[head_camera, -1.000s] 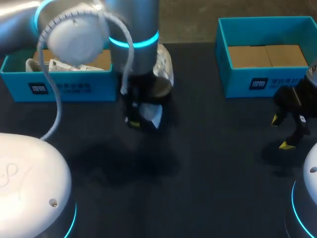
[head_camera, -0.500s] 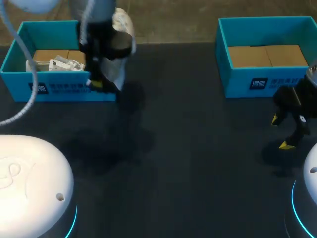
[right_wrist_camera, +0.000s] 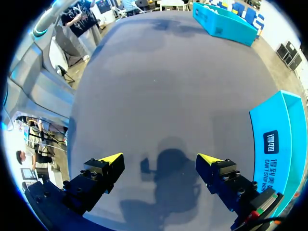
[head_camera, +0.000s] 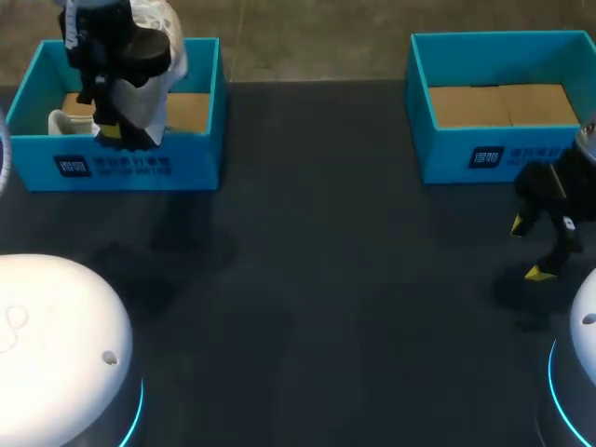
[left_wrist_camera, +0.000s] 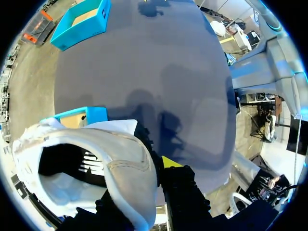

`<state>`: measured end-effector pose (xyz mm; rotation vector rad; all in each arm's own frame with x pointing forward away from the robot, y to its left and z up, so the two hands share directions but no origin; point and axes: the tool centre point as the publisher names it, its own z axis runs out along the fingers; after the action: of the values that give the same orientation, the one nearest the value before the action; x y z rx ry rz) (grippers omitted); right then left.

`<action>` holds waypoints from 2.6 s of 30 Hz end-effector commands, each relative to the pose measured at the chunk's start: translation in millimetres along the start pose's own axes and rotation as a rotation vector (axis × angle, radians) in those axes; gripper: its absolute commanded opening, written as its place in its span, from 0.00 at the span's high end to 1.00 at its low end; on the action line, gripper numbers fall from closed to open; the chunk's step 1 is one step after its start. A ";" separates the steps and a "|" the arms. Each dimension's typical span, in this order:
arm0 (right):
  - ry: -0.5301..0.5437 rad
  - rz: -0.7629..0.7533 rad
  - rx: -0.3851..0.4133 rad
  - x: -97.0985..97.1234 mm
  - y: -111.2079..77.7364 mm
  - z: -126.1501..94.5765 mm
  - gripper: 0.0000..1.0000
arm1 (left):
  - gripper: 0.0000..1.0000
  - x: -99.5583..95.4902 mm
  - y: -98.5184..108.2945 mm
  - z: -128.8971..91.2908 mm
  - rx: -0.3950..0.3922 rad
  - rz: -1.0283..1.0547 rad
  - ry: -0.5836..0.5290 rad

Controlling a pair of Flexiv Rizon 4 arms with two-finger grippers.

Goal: Take the shoe out of the shoebox, open the shoe tongue, remove and reinsert the insole, then place the shoe into the shoebox

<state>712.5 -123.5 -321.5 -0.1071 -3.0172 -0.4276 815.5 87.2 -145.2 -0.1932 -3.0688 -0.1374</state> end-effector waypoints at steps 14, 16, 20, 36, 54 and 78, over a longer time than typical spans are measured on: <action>-0.001 0.001 0.003 0.6 0.5 0.3 0.00 | 1.00 -17.8 33.0 -2.2 0.014 -0.027 -0.006; -0.001 0.001 0.003 0.6 0.5 0.3 0.00 | 1.00 -32.7 54.3 -3.7 0.025 -0.030 -0.010; -0.001 0.001 0.003 0.6 0.5 0.3 0.00 | 1.00 -62.2 91.1 -6.0 -0.007 -0.042 -0.042; -0.001 0.001 0.003 0.6 0.5 0.3 0.00 | 1.00 -139.4 190.7 -8.6 0.025 -0.003 -0.100; -0.001 0.001 0.003 0.6 0.5 0.3 0.00 | 1.00 -195.6 234.8 -2.3 0.015 0.083 -0.141; -0.001 0.001 0.003 0.6 0.5 0.3 0.00 | 1.00 -203.0 247.0 6.9 -0.201 0.413 -0.167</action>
<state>712.5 -123.5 -321.5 -0.1077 -3.0173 -0.4274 1053.7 305.9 -146.2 -0.8751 -3.0772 -0.4002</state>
